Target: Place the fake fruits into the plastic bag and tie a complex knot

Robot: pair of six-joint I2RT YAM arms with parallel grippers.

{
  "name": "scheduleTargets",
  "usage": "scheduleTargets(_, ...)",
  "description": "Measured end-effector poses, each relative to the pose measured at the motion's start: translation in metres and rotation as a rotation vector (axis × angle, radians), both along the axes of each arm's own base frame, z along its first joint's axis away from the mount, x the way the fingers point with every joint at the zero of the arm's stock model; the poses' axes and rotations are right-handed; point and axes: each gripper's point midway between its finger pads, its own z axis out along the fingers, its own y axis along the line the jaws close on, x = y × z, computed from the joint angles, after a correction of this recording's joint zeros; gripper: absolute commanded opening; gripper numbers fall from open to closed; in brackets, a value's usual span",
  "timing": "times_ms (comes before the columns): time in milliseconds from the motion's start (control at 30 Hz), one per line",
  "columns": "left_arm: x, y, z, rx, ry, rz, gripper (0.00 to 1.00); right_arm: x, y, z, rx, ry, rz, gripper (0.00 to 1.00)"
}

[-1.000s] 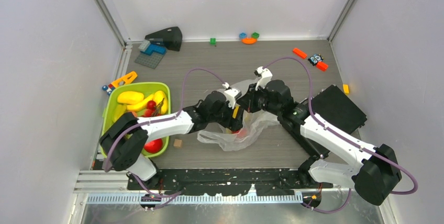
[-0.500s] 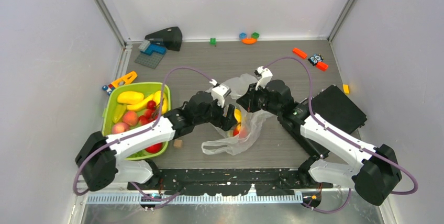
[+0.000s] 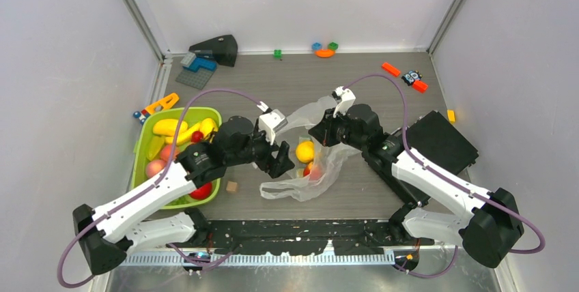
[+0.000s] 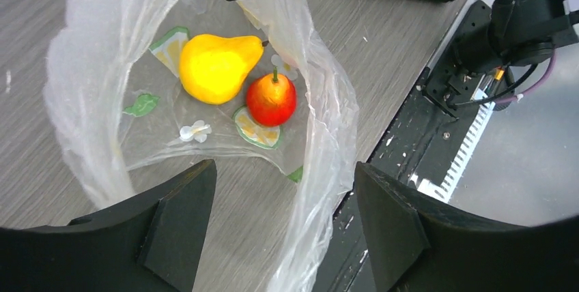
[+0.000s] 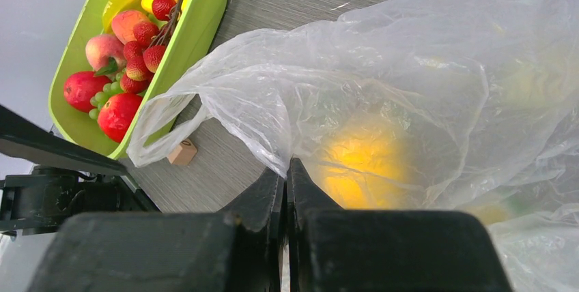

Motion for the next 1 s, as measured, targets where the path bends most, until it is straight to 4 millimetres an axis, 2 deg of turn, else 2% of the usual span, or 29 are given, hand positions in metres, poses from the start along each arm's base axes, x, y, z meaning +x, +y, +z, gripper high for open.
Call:
scheduleTargets(133, 0.005, 0.021, 0.02, -0.009, -0.025, 0.054, 0.75, 0.0, 0.0, 0.0, 0.0, -0.002, -0.003, 0.05)
scheduleTargets(233, 0.028, 0.057, 0.028, -0.008, -0.027, 0.196, 0.75, 0.0, -0.001, 0.002, 0.003, -0.007, -0.003, 0.05)
scheduleTargets(300, 0.045, 0.089, 0.027, 0.033, -0.009, 0.313, 0.75, 0.0, -0.001, 0.004, 0.005, -0.009, -0.003, 0.05)
scheduleTargets(367, 0.052, 0.11, 0.024, 0.077, 0.006, 0.382, 0.76, 0.0, -0.001, 0.004, 0.007, -0.011, -0.004, 0.05)
scheduleTargets(633, 0.076, 0.197, -0.001, 0.253, 0.064, 0.678, 0.74, 0.0, -0.002, 0.004, 0.006, -0.01, -0.006, 0.05)
scheduleTargets(733, 0.087, 0.218, -0.019, 0.34, 0.111, 0.76, 0.71, -0.001, -0.002, 0.004, 0.007, -0.011, -0.006, 0.05)
scheduleTargets(1000, 0.117, 0.253, -0.061, 0.574, 0.23, 0.846, 0.63, -0.002, -0.002, 0.014, 0.042, -0.053, -0.003, 0.05)
